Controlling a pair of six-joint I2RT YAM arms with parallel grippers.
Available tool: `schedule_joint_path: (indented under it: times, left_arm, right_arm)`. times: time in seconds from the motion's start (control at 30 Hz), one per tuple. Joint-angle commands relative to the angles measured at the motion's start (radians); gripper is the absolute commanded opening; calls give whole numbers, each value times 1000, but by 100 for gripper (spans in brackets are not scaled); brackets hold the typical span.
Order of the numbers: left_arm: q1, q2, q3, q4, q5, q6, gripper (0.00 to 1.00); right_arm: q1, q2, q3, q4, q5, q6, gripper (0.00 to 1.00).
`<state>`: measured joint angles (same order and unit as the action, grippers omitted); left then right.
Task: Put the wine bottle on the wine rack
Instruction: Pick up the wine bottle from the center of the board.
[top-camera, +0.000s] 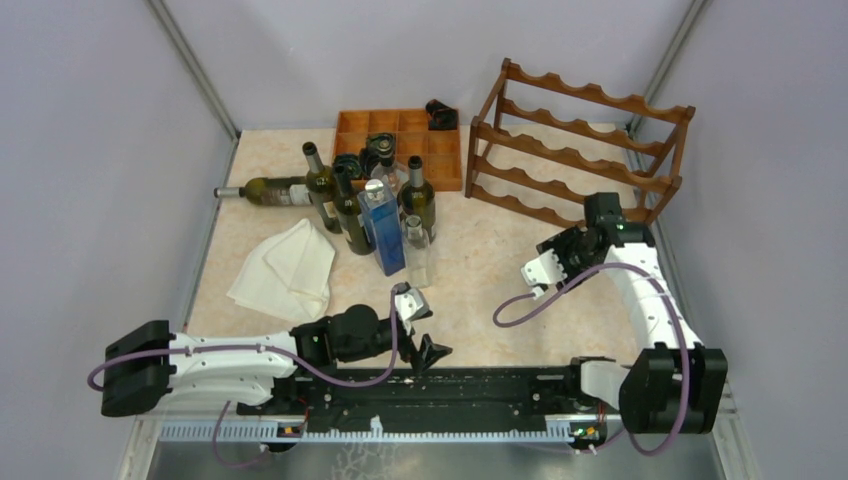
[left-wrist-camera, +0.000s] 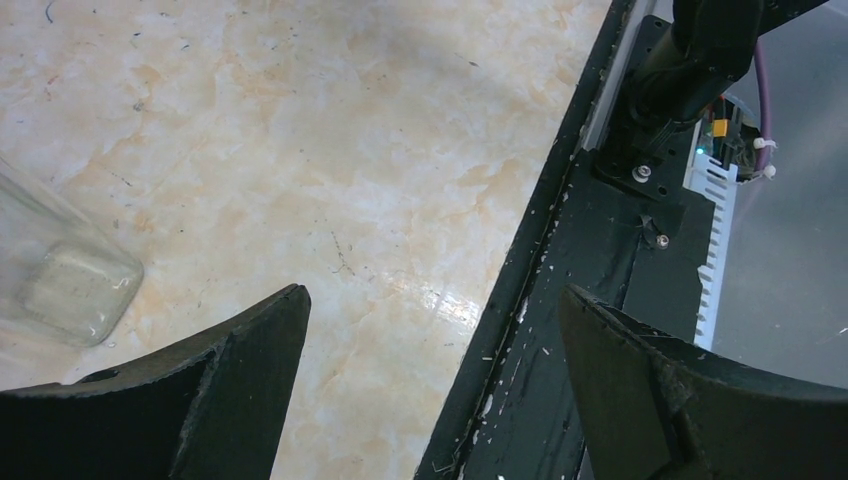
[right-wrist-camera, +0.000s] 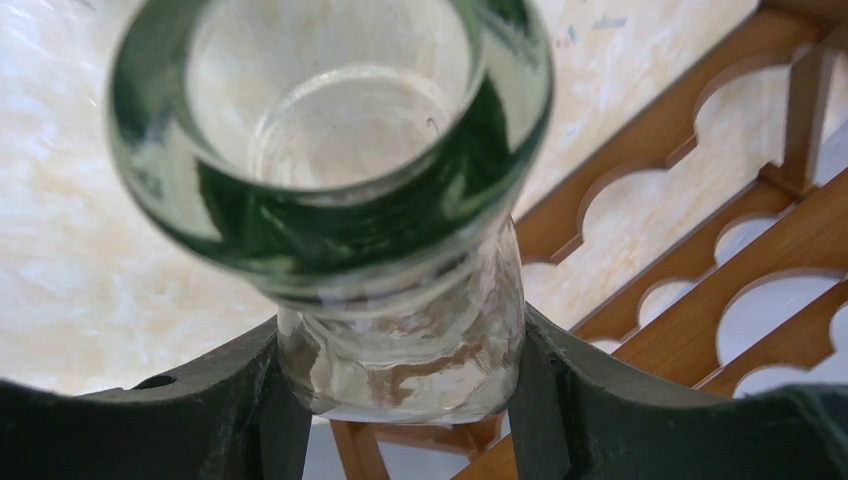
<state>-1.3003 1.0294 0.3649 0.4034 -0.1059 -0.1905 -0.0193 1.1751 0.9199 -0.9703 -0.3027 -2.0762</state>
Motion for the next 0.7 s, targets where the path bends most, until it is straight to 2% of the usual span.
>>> schedule_joint_path:
  times: [0.0,0.13,0.23,0.43,0.67]
  left_arm:
    - [-2,-6,34,29,43,3,99]
    - [-2,-14,9,137,139,21,99]
    - [-2,10,-10,297,213,30,99]
    - [-4,181,66,457,308,29,97]
    - [-4,379,153,583,302,135,99]
  right_arm:
    - [64,-66,99,-112,-102,-136,1]
    - [82,-78,152,-230,-182,89,1]
    - [84,-134,132,-273,-238,155,2]
    - [86,-280,61,-291,-373,275,8]
    - [87,-336,67,-327,-566,482,8]
